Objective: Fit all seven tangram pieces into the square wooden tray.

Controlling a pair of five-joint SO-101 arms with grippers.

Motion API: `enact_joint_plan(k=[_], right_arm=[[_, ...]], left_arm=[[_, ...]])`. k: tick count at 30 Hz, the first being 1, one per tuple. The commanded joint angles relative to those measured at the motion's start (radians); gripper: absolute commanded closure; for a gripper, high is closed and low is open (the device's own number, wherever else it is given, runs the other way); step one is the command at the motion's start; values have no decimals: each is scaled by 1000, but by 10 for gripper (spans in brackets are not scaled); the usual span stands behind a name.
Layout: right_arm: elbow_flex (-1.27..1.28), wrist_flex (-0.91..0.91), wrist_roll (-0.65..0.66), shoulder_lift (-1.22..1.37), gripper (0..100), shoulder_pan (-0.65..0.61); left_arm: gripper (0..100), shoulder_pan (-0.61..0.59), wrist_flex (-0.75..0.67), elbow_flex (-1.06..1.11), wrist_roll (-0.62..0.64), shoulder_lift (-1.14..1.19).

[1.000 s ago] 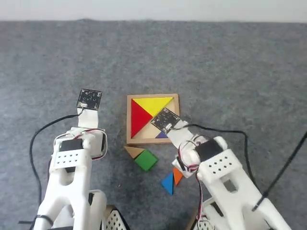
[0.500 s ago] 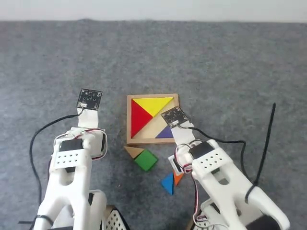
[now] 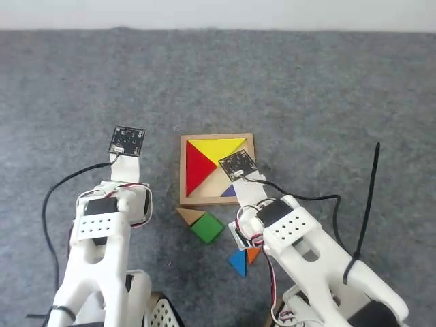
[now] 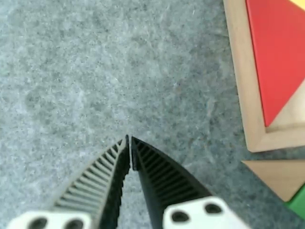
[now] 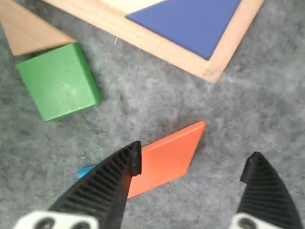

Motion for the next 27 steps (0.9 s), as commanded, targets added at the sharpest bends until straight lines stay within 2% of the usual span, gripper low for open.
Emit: enact_joint_plan(k=[1, 4, 9, 12, 17, 21, 23, 27], right_arm=[[3, -42, -9, 7, 756, -8], [58, -113, -2, 7, 815, -8], [58, -119, 0, 7, 817, -4], [57, -137, 2, 7, 820, 47], [61, -193, 186, 7, 821, 208], [55, -219, 267, -4, 821, 242], [28, -200, 265, -5, 821, 240], [-43, -42, 265, -5, 821, 208]], left_arm=[[990, -3, -23, -4, -11, -32], [990, -3, 3, -4, -49, -32], [990, -34, 84, -4, -117, -32], [990, -58, 103, -2, -153, -32], [990, -66, 103, -2, -178, -28], [990, -66, 104, 2, -184, -26], [990, -66, 104, 10, -189, -34], [990, -66, 104, 12, -222, -34]])
